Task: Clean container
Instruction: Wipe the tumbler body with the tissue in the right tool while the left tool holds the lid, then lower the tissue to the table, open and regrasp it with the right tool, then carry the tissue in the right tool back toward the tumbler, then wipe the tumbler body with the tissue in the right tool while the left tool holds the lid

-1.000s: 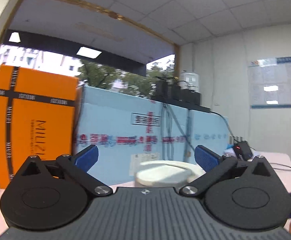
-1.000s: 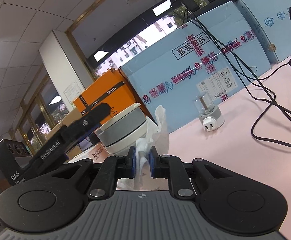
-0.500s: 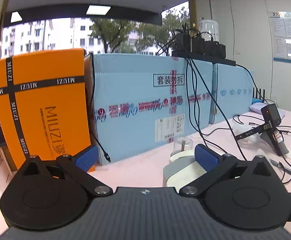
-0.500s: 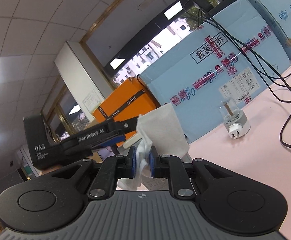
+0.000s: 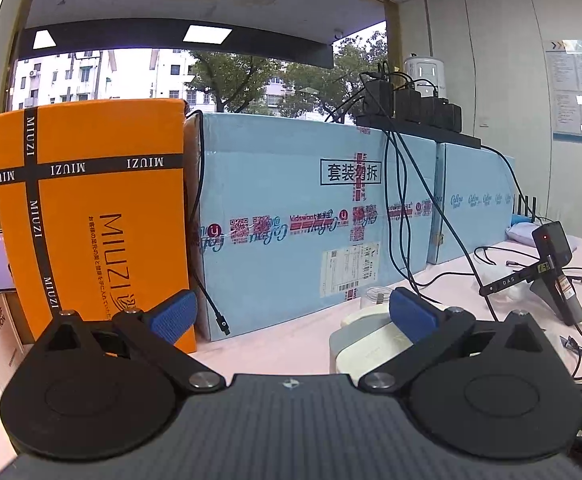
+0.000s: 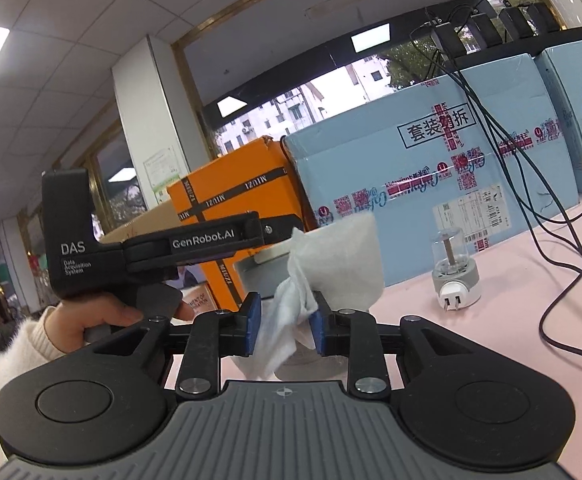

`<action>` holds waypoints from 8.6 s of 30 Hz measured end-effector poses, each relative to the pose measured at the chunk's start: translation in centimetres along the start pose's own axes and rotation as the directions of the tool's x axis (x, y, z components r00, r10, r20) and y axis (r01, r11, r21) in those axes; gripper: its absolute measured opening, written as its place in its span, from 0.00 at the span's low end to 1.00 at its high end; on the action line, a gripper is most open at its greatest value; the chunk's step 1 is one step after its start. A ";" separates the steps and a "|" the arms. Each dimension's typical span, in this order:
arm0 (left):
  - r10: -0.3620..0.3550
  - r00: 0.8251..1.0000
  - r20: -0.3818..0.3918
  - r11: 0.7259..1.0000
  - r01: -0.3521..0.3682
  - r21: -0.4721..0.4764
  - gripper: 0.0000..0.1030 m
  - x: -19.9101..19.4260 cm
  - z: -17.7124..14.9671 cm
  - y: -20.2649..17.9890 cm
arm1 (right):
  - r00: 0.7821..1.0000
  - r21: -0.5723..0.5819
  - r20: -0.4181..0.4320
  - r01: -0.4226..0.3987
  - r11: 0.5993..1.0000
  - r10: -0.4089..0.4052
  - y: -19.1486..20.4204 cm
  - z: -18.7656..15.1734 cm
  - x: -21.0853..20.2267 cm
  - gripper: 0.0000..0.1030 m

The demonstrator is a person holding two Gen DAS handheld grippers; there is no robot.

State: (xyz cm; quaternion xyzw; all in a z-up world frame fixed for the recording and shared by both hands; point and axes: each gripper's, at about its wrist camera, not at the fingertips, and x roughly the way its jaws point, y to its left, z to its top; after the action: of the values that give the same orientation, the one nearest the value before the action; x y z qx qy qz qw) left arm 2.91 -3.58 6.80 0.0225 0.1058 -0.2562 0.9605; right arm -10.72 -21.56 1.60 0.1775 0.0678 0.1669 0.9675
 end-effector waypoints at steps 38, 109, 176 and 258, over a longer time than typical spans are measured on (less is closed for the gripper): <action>-0.014 1.000 0.024 1.000 0.014 0.019 1.00 0.0 -0.4 -0.4 | 0.919 -0.147 -0.381 0.050 0.988 -0.104 0.9 -2.3 -0.2 0.06; -0.038 0.999 0.032 0.999 0.038 -0.005 1.00 0.2 -0.6 -0.2 | 0.858 -0.326 -0.416 0.167 0.930 -0.300 -1.4 -3.6 3.3 0.08; -0.020 0.999 0.047 1.000 0.021 -0.008 1.00 0.2 -0.9 -0.5 | 0.978 -0.189 -0.111 0.152 0.970 -0.175 2.9 -0.1 -0.5 0.07; -0.024 0.998 0.052 1.000 0.025 -0.007 1.00 0.2 -1.0 -0.7 | 0.989 -0.235 -0.083 0.103 0.966 -0.125 3.8 1.2 -0.2 0.07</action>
State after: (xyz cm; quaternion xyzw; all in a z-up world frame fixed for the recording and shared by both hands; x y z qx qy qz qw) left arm 2.54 -4.19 5.79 0.0108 0.0819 -0.2680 0.9599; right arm -11.77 -18.64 4.09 0.0516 0.1050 0.1260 0.9851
